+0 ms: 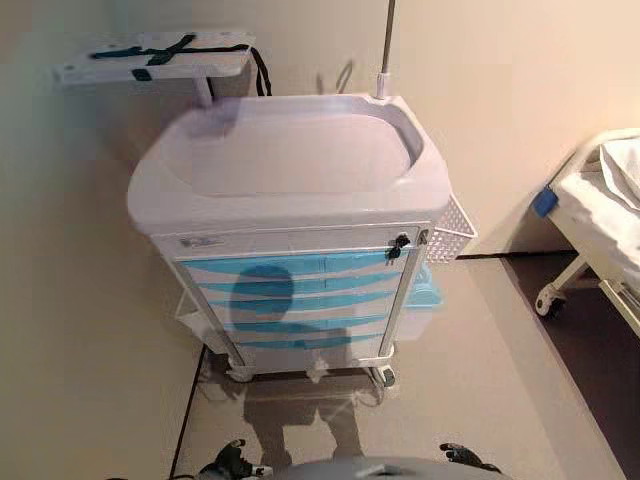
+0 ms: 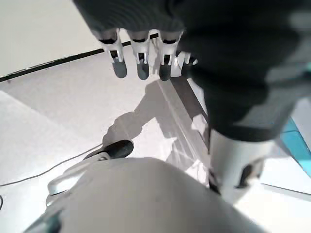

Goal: Open the drawer and pick up the medicine

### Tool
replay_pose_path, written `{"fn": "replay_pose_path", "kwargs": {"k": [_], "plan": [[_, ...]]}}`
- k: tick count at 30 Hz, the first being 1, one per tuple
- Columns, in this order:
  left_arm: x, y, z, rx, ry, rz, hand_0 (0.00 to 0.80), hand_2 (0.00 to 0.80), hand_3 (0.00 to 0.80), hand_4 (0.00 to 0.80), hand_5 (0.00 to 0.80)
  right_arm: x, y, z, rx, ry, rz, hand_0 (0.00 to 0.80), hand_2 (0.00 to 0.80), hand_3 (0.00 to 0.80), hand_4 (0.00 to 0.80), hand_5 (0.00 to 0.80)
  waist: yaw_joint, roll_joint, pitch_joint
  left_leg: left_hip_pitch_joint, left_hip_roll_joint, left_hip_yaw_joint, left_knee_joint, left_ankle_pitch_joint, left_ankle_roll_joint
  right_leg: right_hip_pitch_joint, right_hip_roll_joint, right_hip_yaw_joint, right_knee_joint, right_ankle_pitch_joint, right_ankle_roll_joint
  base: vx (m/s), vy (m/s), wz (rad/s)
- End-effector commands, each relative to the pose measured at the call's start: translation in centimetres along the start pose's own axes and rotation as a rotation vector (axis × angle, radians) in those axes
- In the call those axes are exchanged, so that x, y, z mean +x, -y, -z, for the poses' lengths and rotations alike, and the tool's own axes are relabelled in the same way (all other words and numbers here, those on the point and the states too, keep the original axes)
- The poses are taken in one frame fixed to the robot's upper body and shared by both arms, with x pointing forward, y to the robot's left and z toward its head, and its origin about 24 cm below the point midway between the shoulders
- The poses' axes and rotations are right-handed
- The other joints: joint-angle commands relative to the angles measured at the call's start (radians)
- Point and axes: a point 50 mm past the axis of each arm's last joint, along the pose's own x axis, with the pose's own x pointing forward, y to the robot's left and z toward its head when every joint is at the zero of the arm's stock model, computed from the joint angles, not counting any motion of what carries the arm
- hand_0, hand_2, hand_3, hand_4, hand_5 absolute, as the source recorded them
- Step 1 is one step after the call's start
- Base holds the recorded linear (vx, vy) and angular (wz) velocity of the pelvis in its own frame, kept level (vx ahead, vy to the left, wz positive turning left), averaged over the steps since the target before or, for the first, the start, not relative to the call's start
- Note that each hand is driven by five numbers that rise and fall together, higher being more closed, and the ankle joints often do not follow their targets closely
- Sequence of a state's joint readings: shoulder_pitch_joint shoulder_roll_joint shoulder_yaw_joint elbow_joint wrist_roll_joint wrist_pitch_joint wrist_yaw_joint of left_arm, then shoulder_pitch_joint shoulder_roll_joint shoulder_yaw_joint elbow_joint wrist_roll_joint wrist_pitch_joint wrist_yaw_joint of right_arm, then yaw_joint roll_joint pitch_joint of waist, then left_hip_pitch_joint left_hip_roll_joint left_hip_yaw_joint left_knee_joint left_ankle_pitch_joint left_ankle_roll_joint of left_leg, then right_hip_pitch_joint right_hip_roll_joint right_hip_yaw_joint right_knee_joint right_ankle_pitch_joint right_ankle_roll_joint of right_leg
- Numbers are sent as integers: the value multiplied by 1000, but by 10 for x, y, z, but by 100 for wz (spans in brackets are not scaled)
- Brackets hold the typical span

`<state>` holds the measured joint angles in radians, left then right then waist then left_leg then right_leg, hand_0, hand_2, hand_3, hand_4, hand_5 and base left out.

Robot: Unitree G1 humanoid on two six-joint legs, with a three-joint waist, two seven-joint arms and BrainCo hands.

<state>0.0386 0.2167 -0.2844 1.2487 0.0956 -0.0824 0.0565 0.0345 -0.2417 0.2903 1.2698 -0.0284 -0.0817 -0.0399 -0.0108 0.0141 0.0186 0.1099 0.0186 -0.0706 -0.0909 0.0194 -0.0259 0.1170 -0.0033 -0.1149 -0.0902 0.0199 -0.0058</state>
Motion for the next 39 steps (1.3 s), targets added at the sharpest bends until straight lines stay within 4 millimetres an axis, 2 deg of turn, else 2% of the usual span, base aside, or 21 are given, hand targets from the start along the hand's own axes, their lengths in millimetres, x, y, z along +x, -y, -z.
{"fn": "replay_pose_path", "kwargs": {"k": [1, 30, 38, 39], "plan": [[2, 10, -10, 33, 22, 47, 0, 0, 0, 0, 0, 3, -2, -18, -36, 39, -13, 0, 0, 0, 0, 0, 8, -53, -9, 6, -60, 21, 9, -40, 31, -20, -37, 20, 46, -9, 89, 0, 0, 0], [2, 9, -11, 15, 22, 20, 0, 0, 0, 0, 0, 3, -4, -16, -25, 39, -10, 0, 0, 0, 0, 0, 9, -55, -2, 3, -56, 14, 11, -42, 31, -25, -37, 13, 63, -20, 86, 0, -2, 0], [5, 1, -27, -49, 70, -20, 0, 0, 0, 0, 0, 5, 8, -33, -33, 87, 29, 0, 0, 0, 0, 0, 9, -47, 78, -76, -68, 14, 67, -38, 38, -109, -48, 17, 118, -18, 83, -90, 24, 1], [6, -4, -34, -79, 87, -42, 0, 0, 0, 0, 0, 6, 11, -41, -35, 109, 43, 0, 0, 0, 0, 0, 12, -48, 110, -117, -73, 10, 90, -33, 40, -143, -53, 14, 135, -12, 81, -99, 14, 5]]}}
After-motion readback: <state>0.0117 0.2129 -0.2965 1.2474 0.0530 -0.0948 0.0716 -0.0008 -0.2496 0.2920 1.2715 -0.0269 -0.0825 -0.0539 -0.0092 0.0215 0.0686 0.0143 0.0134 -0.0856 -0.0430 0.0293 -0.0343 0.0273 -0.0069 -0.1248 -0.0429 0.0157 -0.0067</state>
